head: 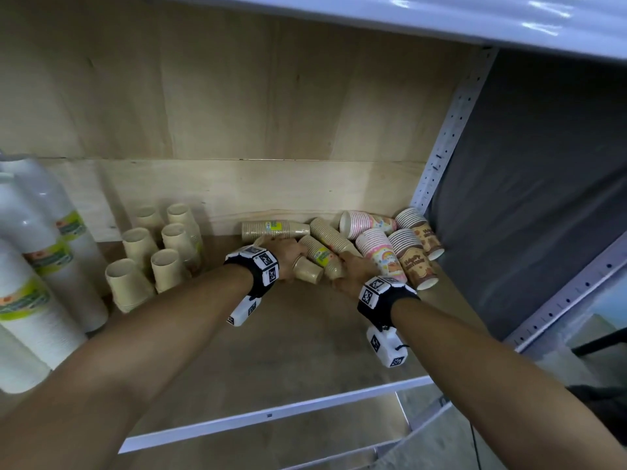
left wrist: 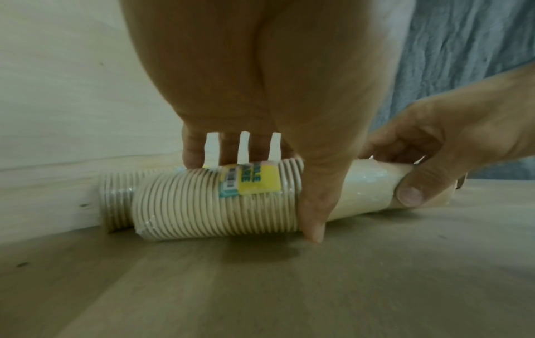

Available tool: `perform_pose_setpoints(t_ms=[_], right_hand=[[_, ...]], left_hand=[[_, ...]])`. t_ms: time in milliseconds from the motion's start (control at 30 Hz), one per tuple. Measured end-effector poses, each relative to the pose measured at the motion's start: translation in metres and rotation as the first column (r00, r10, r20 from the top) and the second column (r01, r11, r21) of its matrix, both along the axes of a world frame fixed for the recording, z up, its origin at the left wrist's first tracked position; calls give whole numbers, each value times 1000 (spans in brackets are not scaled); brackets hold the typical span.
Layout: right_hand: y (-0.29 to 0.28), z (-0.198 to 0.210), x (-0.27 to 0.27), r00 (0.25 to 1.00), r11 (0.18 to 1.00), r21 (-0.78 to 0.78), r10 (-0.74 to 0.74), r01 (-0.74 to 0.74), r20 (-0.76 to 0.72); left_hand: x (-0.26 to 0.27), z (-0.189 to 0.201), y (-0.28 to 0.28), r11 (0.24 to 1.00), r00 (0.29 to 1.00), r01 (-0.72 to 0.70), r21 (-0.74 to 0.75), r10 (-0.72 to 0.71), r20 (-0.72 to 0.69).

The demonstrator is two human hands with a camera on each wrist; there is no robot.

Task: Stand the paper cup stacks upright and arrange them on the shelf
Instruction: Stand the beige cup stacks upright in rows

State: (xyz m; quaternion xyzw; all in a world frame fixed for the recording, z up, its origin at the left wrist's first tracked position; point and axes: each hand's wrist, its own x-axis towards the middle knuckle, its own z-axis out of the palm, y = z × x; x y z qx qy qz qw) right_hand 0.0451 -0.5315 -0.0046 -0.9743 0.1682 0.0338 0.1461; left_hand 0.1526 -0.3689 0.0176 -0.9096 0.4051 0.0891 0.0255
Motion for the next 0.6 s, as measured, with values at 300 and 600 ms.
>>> perform_pose_setpoints(t_ms=[300,600], right_hand=[[6,27,-6,999,1000,3,-12,12,37],[13,65,-14,993,998,58,-29,22,115]], left_hand=[[-8,20,9,974,991,-109,-200,90,-100],[-26,51,29,894,965,-257,-368,218,-146]])
